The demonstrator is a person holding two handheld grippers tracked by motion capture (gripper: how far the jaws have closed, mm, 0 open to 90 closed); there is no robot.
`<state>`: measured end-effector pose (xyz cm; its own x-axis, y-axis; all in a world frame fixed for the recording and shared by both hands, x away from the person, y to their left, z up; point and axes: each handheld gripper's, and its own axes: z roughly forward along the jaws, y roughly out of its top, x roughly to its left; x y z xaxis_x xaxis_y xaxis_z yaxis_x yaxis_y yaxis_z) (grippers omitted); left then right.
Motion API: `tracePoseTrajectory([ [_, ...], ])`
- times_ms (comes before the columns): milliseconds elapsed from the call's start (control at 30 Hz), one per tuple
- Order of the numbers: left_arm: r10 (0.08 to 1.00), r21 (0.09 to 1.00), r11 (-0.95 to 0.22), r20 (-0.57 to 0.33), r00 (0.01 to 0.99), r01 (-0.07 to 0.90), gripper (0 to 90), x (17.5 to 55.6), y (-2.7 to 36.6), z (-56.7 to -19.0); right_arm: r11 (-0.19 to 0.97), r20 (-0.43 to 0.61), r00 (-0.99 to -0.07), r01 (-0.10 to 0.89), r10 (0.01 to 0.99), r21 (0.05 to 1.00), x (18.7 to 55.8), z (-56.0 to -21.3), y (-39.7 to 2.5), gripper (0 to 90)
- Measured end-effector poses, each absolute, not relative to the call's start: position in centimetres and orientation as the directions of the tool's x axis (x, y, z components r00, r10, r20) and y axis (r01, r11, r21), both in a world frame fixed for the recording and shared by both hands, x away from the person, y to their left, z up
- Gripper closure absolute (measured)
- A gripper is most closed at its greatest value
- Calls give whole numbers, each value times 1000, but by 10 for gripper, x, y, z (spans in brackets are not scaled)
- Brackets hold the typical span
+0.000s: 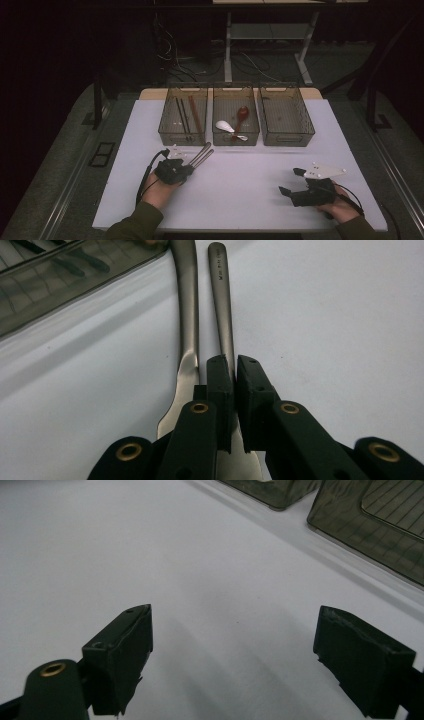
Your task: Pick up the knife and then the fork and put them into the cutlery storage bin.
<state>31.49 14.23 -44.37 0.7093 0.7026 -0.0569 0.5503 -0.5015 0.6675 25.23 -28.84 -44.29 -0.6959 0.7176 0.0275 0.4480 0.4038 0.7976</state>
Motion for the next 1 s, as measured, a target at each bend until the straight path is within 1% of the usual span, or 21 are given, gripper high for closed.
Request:
tracePoseTrajectory([
  [67, 701, 663, -508, -53, 712, 550, 843, 315, 142, -443, 395, 40, -691, 458, 721, 797, 253, -442, -289, 158],
  [167, 693, 667, -500, -74, 717, 552, 844, 315, 143, -443, 397, 50, -692, 470, 721, 789, 253, -441, -290, 158],
  [233, 686, 670, -510, -61, 725, 540, 845, 314, 142, -441, 399, 57, -693, 477, 719, 783, 253, -440, -291, 158],
  [367, 670, 688, -506, -67, 739, 521, 845, 312, 141, -434, 392, 71, -692, 488, 719, 780, 253, -436, -292, 158],
  [433, 656, 697, -507, -68, 751, 506, 847, 311, 141, -432, 396, 75, -704, 480, 706, 783, 252, -434, -293, 158],
  [533, 630, 709, -514, -70, 774, 482, 847, 310, 140, -428, 379, 117, -730, 477, 674, 793, 252, -430, -296, 158],
  [567, 614, 717, -516, -71, 786, 468, 847, 309, 139, -426, 375, 132, -738, 478, 662, 794, 252, -429, -297, 158],
  [767, 543, 735, -531, -88, 835, 423, 847, 305, 133, -421, 404, 117, -764, 457, 635, 792, 252, -424, -295, 158],
  [1000, 432, 747, -554, -119, 894, 368, 847, 302, 122, -417, 475, 97, -805, 437, 585, 764, 255, -421, -285, 160],
])
